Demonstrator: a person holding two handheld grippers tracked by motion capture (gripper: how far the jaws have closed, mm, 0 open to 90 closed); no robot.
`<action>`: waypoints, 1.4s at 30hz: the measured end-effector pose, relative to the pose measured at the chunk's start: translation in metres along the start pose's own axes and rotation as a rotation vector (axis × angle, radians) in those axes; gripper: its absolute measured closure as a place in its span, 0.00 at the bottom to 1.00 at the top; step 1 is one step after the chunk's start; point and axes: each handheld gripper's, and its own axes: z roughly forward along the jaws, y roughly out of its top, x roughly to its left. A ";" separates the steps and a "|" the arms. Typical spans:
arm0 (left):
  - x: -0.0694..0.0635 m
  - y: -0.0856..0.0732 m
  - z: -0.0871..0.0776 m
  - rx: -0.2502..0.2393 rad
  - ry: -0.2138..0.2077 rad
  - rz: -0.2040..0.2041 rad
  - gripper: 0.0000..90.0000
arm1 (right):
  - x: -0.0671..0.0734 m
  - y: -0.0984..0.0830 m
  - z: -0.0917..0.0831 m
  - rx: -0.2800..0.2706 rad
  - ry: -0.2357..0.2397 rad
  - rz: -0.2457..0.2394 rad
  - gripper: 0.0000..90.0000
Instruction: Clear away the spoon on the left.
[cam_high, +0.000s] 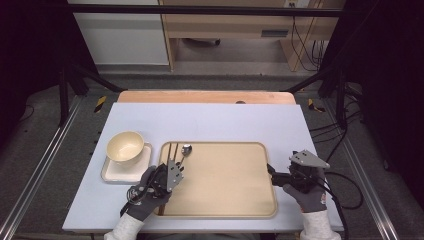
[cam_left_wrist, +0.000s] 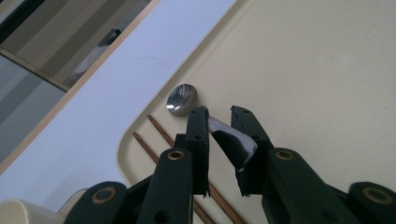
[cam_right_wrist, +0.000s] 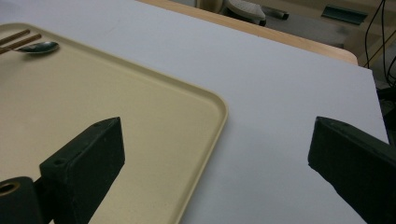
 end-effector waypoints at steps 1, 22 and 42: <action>-0.001 0.000 0.001 0.003 -0.003 0.009 0.85 | 0.000 0.000 0.000 0.002 0.002 0.004 0.04; -0.010 0.002 0.007 0.044 -0.045 0.087 0.63 | 0.000 0.000 -0.001 0.000 0.003 0.002 0.04; -0.012 -0.002 0.013 0.100 -0.100 0.041 0.37 | 0.000 0.000 0.000 0.004 0.006 -0.001 0.04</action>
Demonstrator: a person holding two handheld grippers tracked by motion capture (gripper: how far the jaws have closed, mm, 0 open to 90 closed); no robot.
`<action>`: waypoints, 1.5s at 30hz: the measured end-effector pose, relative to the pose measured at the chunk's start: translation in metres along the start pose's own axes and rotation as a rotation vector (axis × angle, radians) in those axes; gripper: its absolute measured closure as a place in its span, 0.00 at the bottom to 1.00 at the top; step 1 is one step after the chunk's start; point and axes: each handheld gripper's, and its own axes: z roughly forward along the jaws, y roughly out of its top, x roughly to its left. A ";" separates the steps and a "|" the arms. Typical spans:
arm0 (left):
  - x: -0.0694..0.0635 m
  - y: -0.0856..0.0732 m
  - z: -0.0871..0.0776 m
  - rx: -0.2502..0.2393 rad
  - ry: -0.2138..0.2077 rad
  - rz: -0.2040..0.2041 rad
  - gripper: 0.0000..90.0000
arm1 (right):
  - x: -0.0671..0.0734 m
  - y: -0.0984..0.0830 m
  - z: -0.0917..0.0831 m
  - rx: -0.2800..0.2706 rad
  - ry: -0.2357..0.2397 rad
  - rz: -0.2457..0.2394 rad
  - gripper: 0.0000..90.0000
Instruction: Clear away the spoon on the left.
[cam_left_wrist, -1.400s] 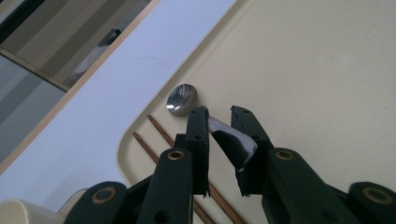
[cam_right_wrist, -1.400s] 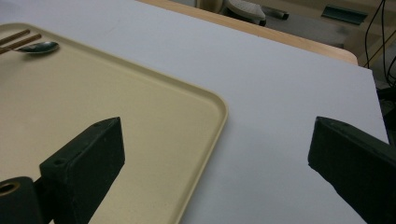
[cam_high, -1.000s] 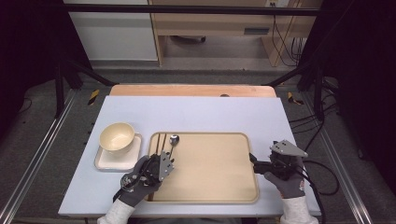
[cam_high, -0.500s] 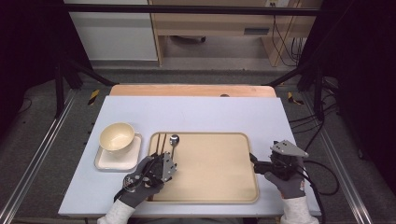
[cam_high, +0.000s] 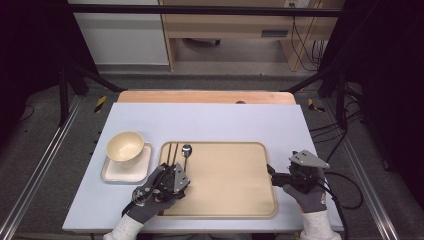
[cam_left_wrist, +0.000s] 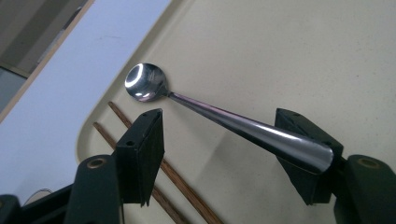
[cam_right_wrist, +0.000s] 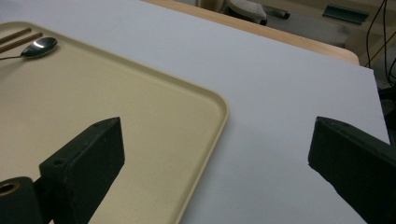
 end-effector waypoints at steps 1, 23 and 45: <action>0.000 0.000 0.000 0.004 0.002 0.003 0.37 | 0.000 0.000 0.000 -0.002 0.000 0.001 0.04; 0.000 -0.005 0.006 0.045 -0.057 -0.012 0.25 | 0.000 0.001 -0.002 -0.004 -0.003 0.003 0.04; 0.007 0.000 -0.014 0.001 -0.115 -0.056 0.18 | -0.002 0.001 -0.004 -0.018 -0.005 0.002 0.03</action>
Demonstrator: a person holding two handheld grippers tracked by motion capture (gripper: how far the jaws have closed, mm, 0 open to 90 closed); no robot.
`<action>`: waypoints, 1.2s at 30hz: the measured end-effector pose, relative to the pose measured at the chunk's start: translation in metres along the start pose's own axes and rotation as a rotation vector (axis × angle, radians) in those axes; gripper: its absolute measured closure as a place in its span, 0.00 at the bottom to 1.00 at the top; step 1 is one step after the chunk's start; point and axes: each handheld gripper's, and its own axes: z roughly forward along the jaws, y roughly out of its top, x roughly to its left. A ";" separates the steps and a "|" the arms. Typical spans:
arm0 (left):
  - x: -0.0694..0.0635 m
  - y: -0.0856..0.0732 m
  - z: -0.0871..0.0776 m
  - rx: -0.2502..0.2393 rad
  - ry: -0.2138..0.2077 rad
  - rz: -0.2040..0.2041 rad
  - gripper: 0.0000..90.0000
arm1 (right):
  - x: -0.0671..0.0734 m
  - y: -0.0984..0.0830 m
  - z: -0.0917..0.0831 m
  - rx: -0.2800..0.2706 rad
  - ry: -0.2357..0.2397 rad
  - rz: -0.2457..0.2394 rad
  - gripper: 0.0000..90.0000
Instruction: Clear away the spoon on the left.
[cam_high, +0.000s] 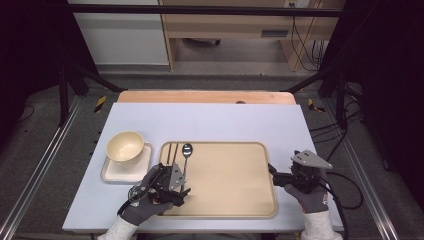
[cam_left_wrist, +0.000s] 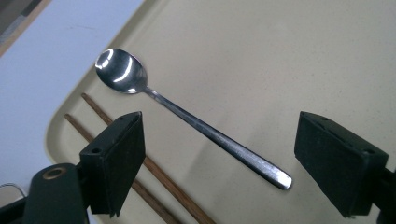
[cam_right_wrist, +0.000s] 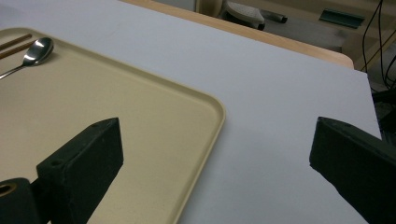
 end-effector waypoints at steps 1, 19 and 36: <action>0.001 0.000 -0.002 -0.007 0.001 -0.009 0.18 | 0.000 0.000 0.000 0.000 0.000 0.000 0.03; 0.034 -0.012 -0.034 -0.172 0.094 -0.206 0.19 | 0.000 0.000 0.000 0.002 0.032 0.012 0.03; 0.071 -0.042 -0.067 -0.272 0.236 -0.410 0.20 | 0.000 -0.001 0.001 0.007 0.024 0.012 0.06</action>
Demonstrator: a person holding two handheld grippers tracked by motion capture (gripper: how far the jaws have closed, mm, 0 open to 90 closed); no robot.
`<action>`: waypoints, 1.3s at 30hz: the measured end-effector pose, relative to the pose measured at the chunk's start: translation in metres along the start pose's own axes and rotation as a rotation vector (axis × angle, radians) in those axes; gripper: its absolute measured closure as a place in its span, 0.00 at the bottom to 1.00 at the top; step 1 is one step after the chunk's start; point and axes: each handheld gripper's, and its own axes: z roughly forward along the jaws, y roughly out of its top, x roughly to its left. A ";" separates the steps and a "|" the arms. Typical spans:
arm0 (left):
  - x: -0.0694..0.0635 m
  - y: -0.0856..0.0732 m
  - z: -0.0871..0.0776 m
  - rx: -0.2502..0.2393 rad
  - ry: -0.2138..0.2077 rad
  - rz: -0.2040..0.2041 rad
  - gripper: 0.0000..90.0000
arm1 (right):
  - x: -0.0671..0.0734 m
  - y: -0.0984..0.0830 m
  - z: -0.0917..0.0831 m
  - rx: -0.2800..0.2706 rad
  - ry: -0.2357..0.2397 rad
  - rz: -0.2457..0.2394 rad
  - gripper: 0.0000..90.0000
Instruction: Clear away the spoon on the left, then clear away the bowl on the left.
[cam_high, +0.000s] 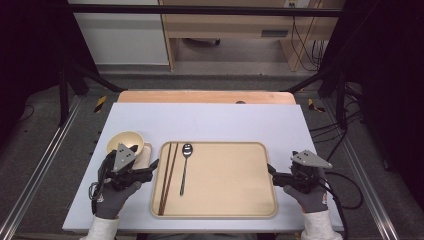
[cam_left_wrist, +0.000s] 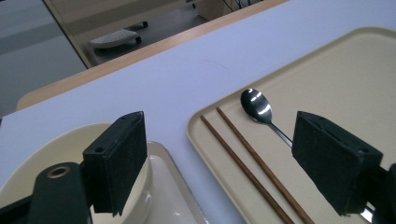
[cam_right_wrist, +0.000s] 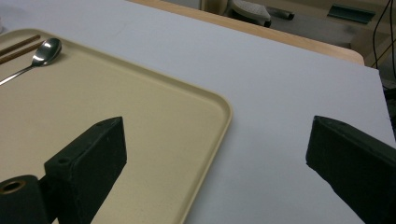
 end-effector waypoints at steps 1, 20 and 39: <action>0.002 0.000 -0.001 -0.004 0.007 -0.011 0.20 | 0.001 0.000 0.000 0.002 -0.002 0.004 0.06; 0.048 -0.010 -0.008 -0.009 0.127 -0.132 0.23 | 0.001 0.000 0.000 -0.002 0.002 0.004 0.07; 0.096 -0.027 0.012 0.079 0.270 -0.253 0.26 | 0.001 -0.001 0.002 0.010 0.000 0.001 0.07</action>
